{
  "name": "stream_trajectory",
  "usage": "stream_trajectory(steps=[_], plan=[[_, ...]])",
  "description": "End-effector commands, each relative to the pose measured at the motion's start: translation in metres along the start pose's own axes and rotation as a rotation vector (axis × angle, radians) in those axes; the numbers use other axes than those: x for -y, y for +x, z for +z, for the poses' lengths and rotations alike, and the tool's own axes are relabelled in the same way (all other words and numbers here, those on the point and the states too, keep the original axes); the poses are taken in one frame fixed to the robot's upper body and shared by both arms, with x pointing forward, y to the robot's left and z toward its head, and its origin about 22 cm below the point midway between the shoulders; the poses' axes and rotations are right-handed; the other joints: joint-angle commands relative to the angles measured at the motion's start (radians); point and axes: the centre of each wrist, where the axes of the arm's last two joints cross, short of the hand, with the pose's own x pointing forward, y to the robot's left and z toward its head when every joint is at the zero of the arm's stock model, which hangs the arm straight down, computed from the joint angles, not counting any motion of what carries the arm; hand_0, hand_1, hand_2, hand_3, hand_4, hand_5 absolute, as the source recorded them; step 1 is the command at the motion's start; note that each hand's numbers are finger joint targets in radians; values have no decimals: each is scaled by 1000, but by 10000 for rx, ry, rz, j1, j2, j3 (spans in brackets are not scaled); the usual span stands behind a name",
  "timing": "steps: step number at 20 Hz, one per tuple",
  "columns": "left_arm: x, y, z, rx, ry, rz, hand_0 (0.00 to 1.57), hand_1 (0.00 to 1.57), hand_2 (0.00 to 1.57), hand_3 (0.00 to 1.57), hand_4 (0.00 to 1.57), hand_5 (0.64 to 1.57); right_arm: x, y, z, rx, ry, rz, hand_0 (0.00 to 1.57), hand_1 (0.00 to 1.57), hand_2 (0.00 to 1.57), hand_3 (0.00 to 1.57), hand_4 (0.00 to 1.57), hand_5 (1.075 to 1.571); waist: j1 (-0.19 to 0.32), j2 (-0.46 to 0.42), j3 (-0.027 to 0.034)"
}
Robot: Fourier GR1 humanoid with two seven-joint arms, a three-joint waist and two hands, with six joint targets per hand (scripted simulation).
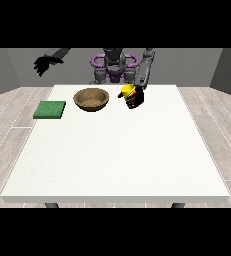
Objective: Pick the cup and pour the ball into the bowl, then pick the bowl and place it on the pad
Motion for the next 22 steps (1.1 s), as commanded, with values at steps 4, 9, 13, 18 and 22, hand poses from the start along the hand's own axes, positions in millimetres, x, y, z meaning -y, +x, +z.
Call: stream_trajectory(steps=[4,9,13,18,22], plan=[[19,-2,4,-514,-264,-1746,1301,1301,1571,1571,1216,1554,27,5,6,-876,-178,-157,0,0,0,0,356,1570,1,-992,-13],[22,10,-25,-123,-1303,-4292,1323,1323,1571,1571,1220,1553,33,3,-3,-1908,-776,-100,0,0,0,0,469,1571,507,-2134,10],[40,23,-53,250,-1733,-6310,1324,1324,1571,1571,1237,1553,29,17,-33,-2147,-545,146,0,0,0,0,570,1569,335,-2294,22],[53,30,-75,677,-2693,-9190,1269,1269,1571,1544,1171,1564,30,4,-29,-2548,-828,145,0,0,0,0,618,1565,600,-2813,32],[77,39,-74,898,-3529,-10786,1269,1269,1571,1544,1171,1564,44,-5,-13,-3298,-1365,178,0,0,0,0,642,1566,1124,-3387,18]])
